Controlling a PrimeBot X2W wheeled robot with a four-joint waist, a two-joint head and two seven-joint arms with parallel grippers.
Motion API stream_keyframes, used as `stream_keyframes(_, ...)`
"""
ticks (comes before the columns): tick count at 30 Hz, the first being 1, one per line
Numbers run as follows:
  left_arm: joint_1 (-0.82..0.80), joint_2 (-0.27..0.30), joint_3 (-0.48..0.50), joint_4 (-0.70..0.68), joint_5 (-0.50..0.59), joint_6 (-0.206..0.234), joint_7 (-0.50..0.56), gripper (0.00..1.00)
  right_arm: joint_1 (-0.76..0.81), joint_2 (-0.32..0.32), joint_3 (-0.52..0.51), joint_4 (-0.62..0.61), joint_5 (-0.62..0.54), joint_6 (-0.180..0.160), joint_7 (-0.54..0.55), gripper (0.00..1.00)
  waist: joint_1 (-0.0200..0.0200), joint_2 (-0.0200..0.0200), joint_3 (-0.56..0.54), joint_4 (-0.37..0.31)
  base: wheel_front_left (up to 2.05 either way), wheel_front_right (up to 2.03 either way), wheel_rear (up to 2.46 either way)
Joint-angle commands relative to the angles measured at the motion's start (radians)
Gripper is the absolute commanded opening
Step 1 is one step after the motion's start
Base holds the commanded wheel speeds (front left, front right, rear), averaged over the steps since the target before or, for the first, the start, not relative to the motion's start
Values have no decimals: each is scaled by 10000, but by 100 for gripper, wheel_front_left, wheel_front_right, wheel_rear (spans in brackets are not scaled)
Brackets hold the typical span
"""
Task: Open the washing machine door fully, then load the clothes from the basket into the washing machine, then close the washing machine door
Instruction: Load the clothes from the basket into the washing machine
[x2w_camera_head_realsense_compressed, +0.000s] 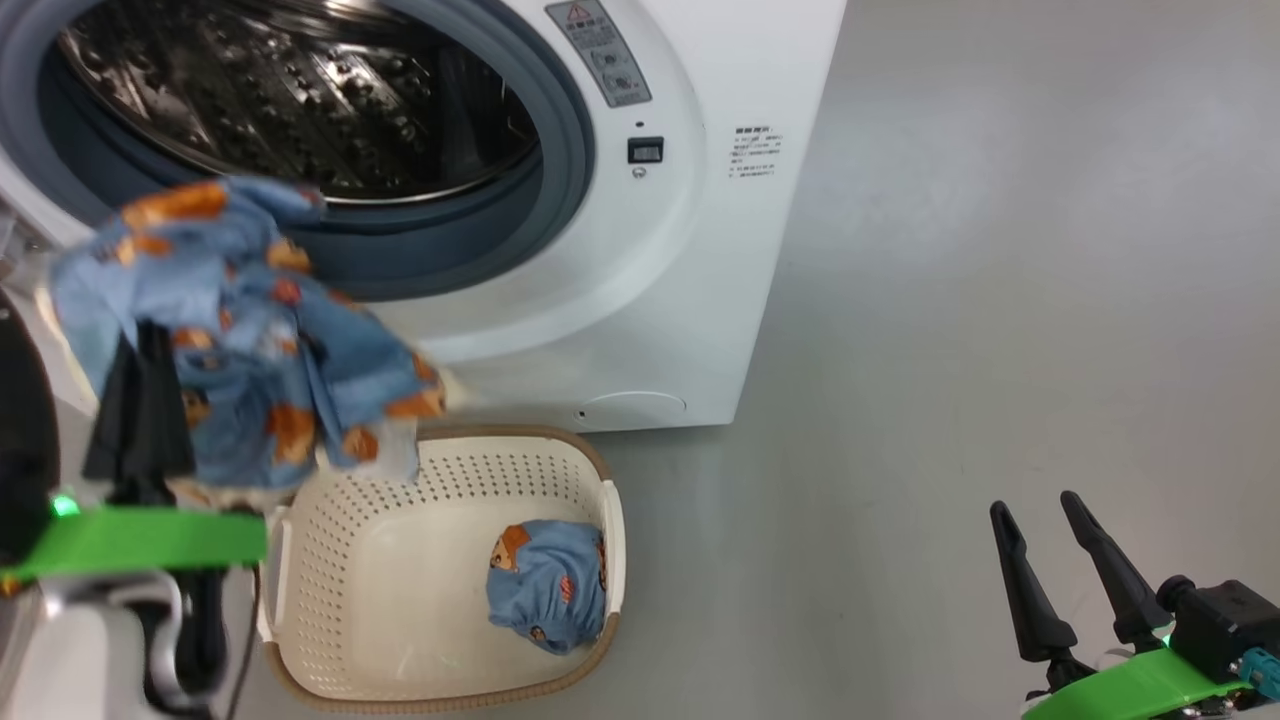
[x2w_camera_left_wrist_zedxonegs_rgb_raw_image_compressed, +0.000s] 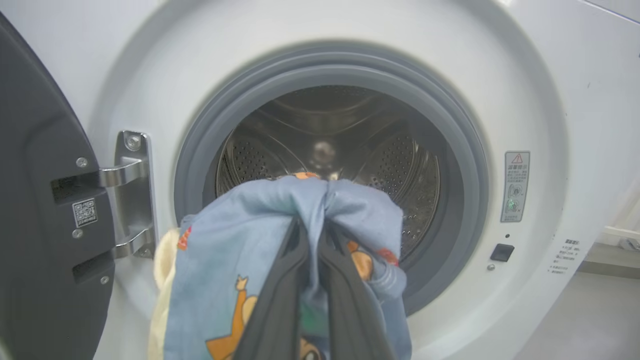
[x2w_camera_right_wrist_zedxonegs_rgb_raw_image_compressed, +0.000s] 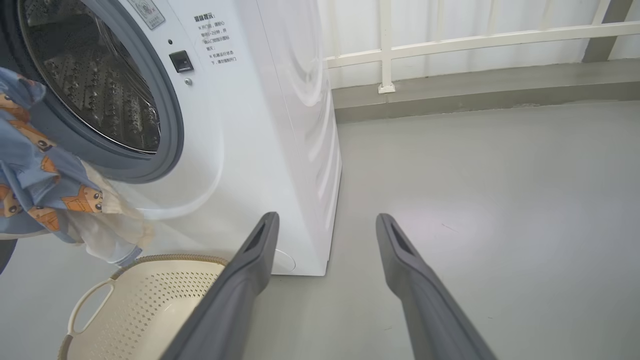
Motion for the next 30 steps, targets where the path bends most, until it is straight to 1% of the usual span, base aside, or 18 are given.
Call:
stream_keyframes(1, -702, 366, 403, -108, 21, -15, -64, 0, -244, -78, 198, -261, -63, 16, -120, 100, 0, 0, 232, -125, 0, 0, 0)
stream_keyframes(7, -2676, 639, 470, 577, 211, -15, -65, 0, -569, 3, 254, -300, -88, 16, -120, 100, 0, 0, 777, -345, 0, 0, 0)
stream_keyframes(11, -3832, 795, 466, 1315, 369, -15, -65, 0, -797, 65, 288, -331, -107, 16, -120, 100, 0, 0, 1217, -517, 0, 0, 0)
stream_keyframes(21, -5722, 1097, 11, 4204, 648, -15, -65, 0, -1360, 279, 523, -343, -131, 16, -120, 100, 0, 0, 2188, -1085, 0, 0, 0)
stream_keyframes(27, -6820, 1376, -431, 5858, 448, -15, -65, 0, -1625, 390, 713, -354, -133, 16, -120, 100, 0, 0, 2629, -1385, 0, 0, 0)
stream_keyframes(30, -7375, 1548, -564, 6638, 173, -15, -65, 0, -1732, 447, 842, -357, -133, 16, -120, 100, 0, 0, 2816, -1543, 0, 0, 0)
